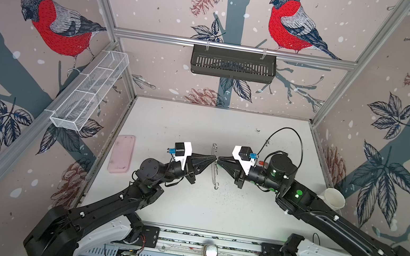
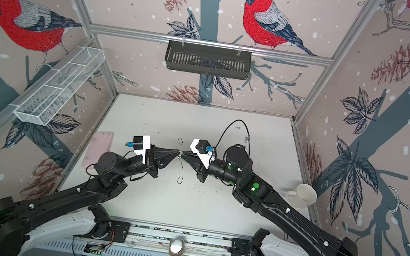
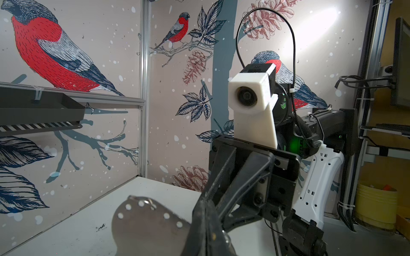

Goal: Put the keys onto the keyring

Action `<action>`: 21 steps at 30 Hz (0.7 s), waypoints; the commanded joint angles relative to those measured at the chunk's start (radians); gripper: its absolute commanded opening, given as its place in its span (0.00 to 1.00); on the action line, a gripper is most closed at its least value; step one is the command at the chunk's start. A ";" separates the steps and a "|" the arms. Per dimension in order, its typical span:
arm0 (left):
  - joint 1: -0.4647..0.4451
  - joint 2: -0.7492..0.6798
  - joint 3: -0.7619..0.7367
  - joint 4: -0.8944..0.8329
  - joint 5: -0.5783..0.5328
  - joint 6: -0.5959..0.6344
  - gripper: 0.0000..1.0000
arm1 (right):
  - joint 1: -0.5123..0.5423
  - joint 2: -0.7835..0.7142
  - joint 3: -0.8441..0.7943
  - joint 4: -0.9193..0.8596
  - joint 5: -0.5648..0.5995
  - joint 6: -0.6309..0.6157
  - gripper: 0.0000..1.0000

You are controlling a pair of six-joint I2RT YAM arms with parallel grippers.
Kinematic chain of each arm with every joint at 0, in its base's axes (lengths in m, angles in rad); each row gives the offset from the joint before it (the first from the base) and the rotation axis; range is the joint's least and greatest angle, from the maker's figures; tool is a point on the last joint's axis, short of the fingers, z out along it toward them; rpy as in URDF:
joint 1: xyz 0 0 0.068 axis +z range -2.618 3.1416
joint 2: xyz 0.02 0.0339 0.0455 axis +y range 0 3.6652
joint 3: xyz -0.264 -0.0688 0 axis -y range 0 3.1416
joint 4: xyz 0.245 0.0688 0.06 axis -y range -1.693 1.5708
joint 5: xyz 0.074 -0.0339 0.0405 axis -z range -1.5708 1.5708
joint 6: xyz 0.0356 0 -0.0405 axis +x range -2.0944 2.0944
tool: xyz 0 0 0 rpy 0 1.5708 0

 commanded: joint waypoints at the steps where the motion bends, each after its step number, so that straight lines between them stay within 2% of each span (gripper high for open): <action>1: -0.003 -0.002 0.001 0.061 0.027 -0.001 0.00 | -0.003 0.003 0.008 0.048 -0.028 0.018 0.16; 21: -0.003 0.012 0.006 0.087 0.065 -0.009 0.00 | -0.025 0.027 0.022 0.056 -0.125 0.038 0.14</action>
